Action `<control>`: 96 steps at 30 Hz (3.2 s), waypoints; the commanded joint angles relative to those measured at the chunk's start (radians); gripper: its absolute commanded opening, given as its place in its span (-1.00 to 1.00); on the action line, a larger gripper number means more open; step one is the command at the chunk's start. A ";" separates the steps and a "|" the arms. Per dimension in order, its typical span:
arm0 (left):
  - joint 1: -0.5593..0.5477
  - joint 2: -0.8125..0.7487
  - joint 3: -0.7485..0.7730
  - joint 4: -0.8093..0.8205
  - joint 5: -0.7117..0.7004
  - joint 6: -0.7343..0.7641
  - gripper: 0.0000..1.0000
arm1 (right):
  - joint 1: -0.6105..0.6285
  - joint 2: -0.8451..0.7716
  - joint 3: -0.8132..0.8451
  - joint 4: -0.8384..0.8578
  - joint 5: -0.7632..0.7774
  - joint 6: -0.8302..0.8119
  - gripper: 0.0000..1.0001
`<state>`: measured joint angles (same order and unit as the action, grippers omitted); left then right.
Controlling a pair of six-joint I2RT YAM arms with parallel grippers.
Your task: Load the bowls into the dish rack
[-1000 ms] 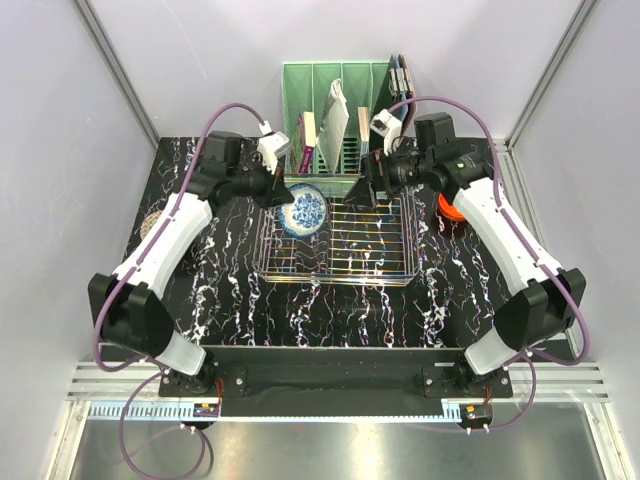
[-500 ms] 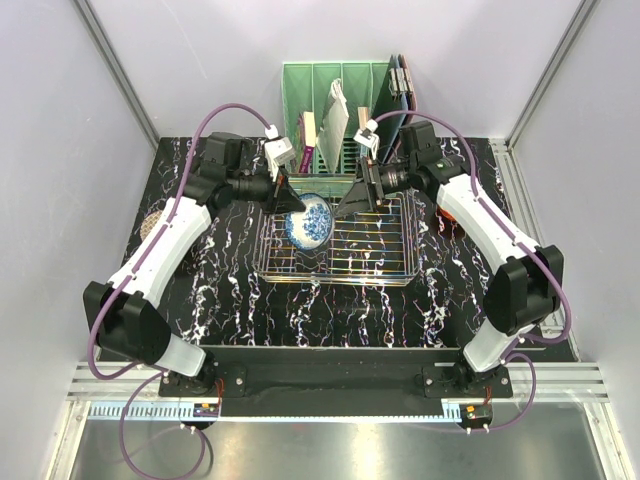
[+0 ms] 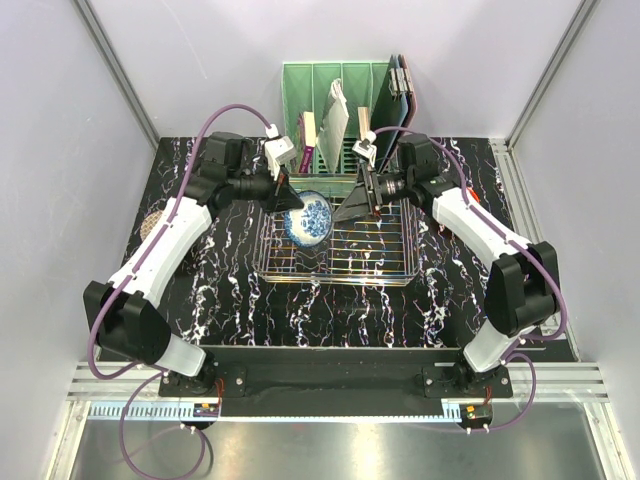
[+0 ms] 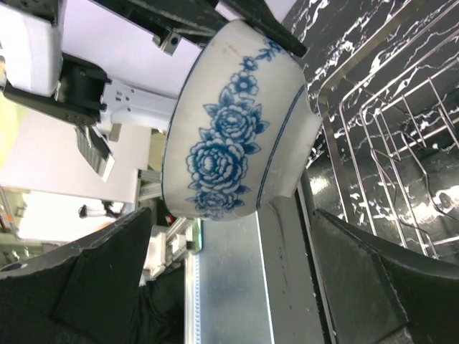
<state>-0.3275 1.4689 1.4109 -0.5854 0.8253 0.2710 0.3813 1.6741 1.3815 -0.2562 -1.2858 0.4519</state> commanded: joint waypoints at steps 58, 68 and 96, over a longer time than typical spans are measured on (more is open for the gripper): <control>-0.053 0.001 0.016 0.131 -0.110 -0.053 -0.55 | 0.037 -0.010 -0.136 0.607 -0.053 0.444 -1.00; 0.017 -0.038 0.010 0.130 -0.152 -0.058 0.98 | 0.034 -0.031 -0.091 0.336 0.025 0.211 -1.00; 0.541 -0.390 -0.355 -0.019 -0.187 0.063 0.98 | 0.260 0.272 0.684 -0.718 1.445 -0.962 -1.00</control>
<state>0.1738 1.1458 1.0801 -0.6140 0.6060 0.3157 0.6254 1.9450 1.9503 -0.9783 -0.0475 -0.3538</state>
